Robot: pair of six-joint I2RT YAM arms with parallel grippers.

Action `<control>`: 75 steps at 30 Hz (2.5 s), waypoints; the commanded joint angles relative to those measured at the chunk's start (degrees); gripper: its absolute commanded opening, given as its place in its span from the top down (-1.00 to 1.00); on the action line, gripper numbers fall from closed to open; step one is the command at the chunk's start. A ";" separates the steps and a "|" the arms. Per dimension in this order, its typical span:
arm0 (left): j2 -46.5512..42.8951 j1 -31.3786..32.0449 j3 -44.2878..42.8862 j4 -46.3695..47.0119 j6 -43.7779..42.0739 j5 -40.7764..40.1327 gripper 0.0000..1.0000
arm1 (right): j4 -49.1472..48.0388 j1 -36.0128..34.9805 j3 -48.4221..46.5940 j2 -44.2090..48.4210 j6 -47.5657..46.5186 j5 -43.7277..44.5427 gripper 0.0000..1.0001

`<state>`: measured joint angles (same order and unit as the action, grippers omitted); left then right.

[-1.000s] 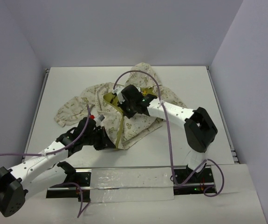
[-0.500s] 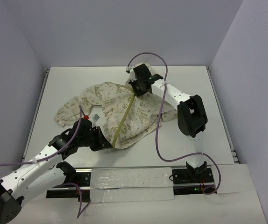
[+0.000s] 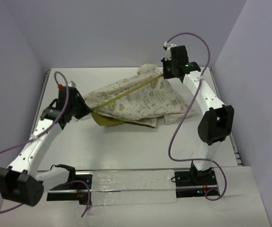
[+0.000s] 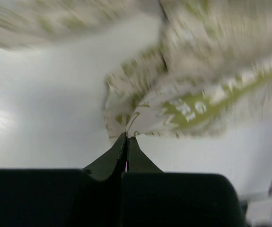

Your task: Zip up the jacket

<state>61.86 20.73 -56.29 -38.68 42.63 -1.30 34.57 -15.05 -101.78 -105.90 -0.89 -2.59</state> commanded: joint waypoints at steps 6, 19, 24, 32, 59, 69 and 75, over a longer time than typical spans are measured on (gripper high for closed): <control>17.26 -19.63 -45.44 -1.83 -12.98 -3.03 1.00 | -0.59 3.28 -6.24 14.12 2.58 1.08 1.00; 19.70 -22.82 -48.99 -2.93 -15.91 -2.73 1.00 | -0.68 3.36 -0.23 20.20 2.68 2.82 1.00; 15.35 -26.92 -29.22 3.20 -15.27 -4.36 1.00 | -10.03 2.99 21.17 22.61 8.14 -6.56 1.00; 14.80 -31.83 -12.19 7.88 -14.62 -5.48 1.00 | -16.98 2.83 36.97 16.47 10.44 -6.15 1.00; 13.91 -32.42 -36.64 6.74 -14.70 7.47 0.88 | -7.66 2.52 10.77 26.85 7.84 2.29 0.80; 8.88 -32.40 -27.03 11.85 -13.65 8.27 -0.98 | -7.75 1.25 23.72 35.92 11.79 13.03 -1.00; 0.89 -31.93 -15.02 15.35 -9.20 10.97 -0.98 | -3.28 1.20 31.99 37.27 20.53 21.43 -1.00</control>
<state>68.43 -11.25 -75.94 -27.95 30.57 7.48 28.62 -13.65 -74.53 -70.24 13.02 10.85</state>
